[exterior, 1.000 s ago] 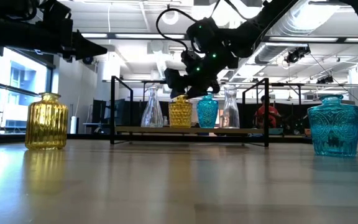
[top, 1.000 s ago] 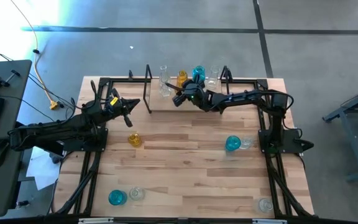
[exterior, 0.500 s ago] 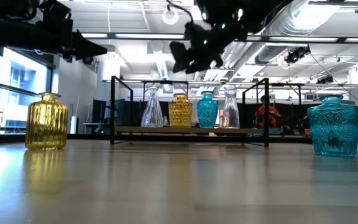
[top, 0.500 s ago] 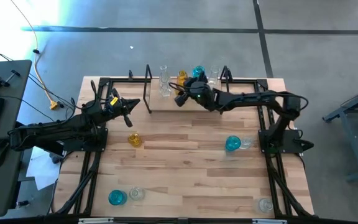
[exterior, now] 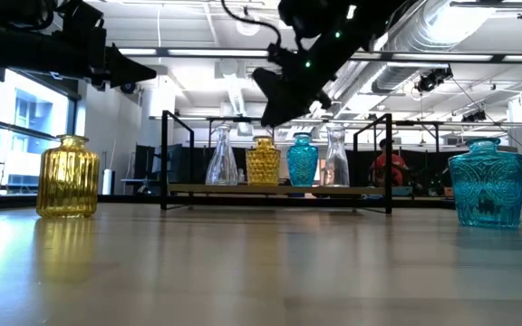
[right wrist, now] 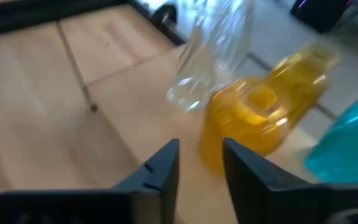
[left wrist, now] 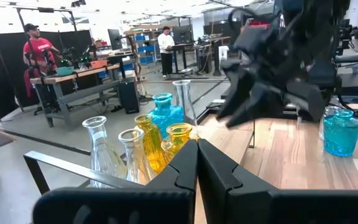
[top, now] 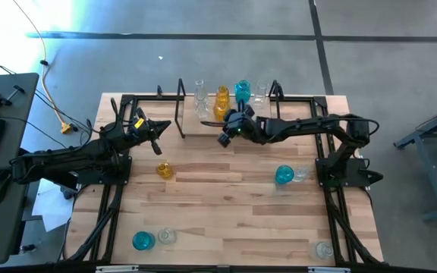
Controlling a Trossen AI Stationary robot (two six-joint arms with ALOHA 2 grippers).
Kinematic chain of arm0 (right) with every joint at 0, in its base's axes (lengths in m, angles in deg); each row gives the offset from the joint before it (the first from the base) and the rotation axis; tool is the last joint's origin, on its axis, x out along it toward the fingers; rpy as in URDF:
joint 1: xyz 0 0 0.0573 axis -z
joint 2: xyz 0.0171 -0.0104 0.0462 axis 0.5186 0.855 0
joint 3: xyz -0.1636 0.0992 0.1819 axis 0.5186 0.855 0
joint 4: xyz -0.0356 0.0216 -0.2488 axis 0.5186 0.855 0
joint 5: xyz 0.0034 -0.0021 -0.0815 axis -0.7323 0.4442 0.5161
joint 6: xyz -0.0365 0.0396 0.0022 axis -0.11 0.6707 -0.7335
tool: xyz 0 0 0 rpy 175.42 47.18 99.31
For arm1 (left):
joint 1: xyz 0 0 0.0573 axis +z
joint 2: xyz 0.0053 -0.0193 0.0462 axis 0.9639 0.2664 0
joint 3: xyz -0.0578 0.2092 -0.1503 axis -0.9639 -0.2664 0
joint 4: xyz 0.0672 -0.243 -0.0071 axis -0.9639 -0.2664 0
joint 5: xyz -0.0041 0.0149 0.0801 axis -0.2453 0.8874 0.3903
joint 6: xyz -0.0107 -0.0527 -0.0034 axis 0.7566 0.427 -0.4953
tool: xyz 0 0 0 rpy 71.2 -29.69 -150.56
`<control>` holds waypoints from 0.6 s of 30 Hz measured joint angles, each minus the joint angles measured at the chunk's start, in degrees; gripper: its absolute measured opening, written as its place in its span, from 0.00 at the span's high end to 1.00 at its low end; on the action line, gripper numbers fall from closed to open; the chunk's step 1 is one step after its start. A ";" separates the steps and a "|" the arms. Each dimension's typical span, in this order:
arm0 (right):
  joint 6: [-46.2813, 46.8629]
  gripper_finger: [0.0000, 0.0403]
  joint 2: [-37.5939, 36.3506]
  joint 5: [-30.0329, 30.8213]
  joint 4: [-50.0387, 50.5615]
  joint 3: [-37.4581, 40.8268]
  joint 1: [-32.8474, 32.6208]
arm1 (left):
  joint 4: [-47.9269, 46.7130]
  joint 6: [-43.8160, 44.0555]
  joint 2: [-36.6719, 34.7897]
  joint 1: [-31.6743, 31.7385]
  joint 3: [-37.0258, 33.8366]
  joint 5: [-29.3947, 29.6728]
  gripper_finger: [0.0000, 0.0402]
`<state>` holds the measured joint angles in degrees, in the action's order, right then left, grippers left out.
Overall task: Sort vases onto shelf
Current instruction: Put the yellow vase on the shelf aligned with the other yellow vase
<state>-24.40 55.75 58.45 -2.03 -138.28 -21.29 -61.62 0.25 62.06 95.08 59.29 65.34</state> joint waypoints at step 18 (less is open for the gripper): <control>4.99 0.99 11.04 -2.10 -5.32 0.02 4.14 | -0.04 -0.01 -0.01 0.01 0.00 -0.02 1.00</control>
<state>-19.40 66.79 56.35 -7.35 -138.25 -17.15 -61.66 0.24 62.06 95.09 59.29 65.31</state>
